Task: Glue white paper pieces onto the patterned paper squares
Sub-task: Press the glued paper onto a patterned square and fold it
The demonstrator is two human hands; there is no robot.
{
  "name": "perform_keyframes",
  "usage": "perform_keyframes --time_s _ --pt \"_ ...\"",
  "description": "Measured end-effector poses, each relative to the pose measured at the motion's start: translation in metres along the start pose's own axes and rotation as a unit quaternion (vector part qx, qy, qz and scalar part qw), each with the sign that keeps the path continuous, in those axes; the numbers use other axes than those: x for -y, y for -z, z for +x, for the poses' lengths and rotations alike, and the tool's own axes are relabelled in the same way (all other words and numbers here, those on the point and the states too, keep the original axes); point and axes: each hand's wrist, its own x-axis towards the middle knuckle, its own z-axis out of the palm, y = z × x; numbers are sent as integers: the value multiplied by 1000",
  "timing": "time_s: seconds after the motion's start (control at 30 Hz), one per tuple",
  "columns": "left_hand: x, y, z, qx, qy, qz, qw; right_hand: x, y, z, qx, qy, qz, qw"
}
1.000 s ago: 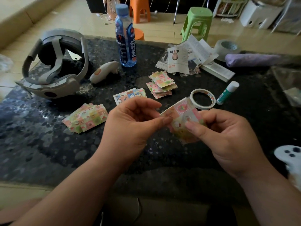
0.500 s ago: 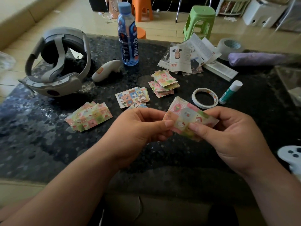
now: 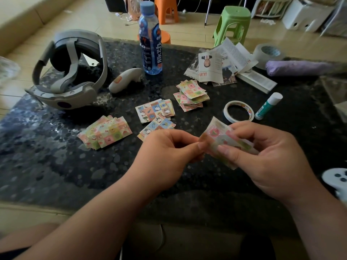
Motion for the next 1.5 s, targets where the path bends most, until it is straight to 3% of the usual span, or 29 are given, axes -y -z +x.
perform_keyframes --time_s 0.13,0.3,0.47,0.6,0.77,1.1,1.33,1.5 --pt "0 2 -2 -1 -49 71 996 4 0 -1 7 12 -7 1000" --pt "-1 3 -4 46 -73 43 995 4 0 -3 16 -20 13 1000" --pt "2 2 -2 13 -93 65 993 5 -3 -3 25 -27 23 999" --pt "2 2 -2 19 -99 65 993 6 -6 -4 -14 -31 42 999" --pt "2 3 -5 63 -90 29 994 3 -6 -4 -43 -45 46 997" --pt "5 -1 -2 37 -87 61 994 6 -9 -5 -43 -57 48 996" --pt "1 1 -2 80 -44 55 994 0 -8 -3 -71 -76 59 993" --pt "-1 -1 -1 -10 -19 42 999 4 -9 -4 -48 -79 53 994"
